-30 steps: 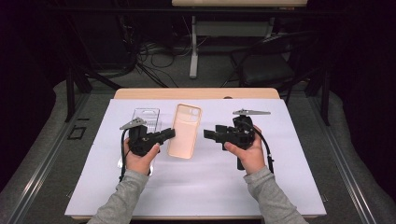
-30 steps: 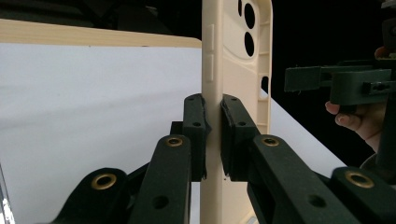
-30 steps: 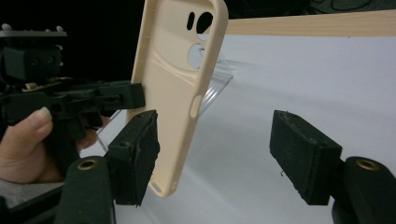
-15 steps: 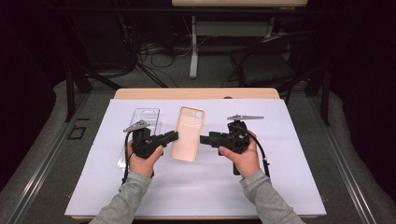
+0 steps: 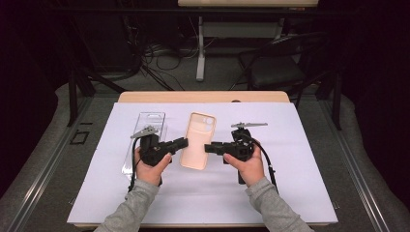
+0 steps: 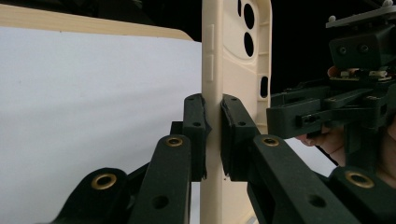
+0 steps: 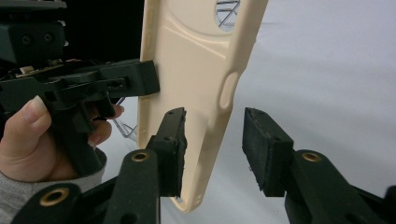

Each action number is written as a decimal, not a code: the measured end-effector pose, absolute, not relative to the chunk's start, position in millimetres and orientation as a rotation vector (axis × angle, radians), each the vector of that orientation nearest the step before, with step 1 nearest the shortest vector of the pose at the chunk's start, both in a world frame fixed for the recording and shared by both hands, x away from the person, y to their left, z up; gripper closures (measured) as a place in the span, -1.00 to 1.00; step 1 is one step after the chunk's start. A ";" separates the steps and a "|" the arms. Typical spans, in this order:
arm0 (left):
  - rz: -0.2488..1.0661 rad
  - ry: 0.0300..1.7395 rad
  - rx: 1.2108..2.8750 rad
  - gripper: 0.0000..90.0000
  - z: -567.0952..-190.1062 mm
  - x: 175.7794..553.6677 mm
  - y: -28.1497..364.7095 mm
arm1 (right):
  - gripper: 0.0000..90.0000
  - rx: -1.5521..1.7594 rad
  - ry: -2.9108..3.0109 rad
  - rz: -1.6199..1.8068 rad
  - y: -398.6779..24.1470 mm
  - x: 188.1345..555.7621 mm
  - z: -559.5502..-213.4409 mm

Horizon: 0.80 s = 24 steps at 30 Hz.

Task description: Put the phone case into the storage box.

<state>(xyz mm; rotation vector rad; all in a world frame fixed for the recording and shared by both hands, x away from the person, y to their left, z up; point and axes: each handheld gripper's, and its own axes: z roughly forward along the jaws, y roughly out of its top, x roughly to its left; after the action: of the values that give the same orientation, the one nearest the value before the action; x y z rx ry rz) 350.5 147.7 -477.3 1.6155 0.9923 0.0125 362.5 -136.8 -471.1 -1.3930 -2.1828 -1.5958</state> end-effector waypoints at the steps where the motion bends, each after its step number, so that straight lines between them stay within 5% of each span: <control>1: 0.016 0.991 1.617 0.83 -477.2 350.4 147.7 | 0.34 -1.393 -2.183 -1.596 -136.8 362.5 -471.1; 24: 0.005 0.989 1.619 0.83 -479.6 349.0 144.3 | 0.66 -1.401 -2.158 -1.593 -136.6 362.6 -474.7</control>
<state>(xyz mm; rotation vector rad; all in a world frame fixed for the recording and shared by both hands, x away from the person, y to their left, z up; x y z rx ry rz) 349.0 144.3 -479.6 1.6190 0.9887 0.0047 362.6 -136.6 -474.7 -1.4007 -2.1582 -1.5929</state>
